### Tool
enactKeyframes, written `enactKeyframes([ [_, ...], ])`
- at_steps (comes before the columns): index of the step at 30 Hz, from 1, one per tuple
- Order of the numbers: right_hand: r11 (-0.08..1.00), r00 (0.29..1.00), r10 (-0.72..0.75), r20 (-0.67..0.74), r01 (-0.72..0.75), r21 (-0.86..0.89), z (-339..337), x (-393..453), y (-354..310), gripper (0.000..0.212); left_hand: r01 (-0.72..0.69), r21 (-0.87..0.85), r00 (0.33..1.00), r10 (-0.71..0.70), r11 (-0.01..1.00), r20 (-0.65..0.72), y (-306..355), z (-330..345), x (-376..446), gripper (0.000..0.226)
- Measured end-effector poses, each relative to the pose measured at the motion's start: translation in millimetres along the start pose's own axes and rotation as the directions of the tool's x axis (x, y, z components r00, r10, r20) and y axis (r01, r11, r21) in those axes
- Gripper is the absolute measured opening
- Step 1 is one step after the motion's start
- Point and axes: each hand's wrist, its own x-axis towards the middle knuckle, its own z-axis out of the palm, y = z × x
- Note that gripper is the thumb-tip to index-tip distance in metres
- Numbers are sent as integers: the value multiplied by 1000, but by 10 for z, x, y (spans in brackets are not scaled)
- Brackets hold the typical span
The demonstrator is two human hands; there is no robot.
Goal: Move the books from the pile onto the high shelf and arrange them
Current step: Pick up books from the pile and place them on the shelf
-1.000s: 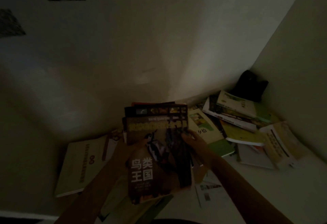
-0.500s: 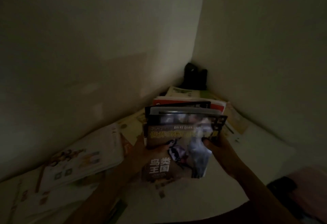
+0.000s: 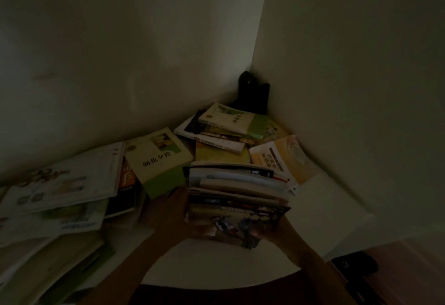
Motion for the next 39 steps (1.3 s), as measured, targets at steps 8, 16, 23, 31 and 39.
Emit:
enactKeyframes([
  [8, 984, 948, -178, -262, 178, -25, 337, 24, -48, 59, 31, -387, 999, -41, 922, -18, 165, 231, 6, 68],
  [16, 912, 900, -399, -173, 370, -177, 702, -222, -976, 62, -91, -535, 993, 37, 840, -110, 335, -674, -465, 95],
  [23, 784, 786, -616, -60, 603, -148, 1904, -547, -2354, 49, -368, -405, 894, 199, 837, -401, 399, -2313, -1308, 81],
  [31, 578, 575, -810, 117, 816, -11, 3850, -1390, -3617, 46, -623, -266, 618, 255, 736, -744, 106, -4121, -2947, 45],
  [39, 379, 310, -891, 331, 910, 170, 5459, -2139, -4831, 67, -718, -25, 301, 278, 696, -912, -4, -5585, -4436, 37],
])
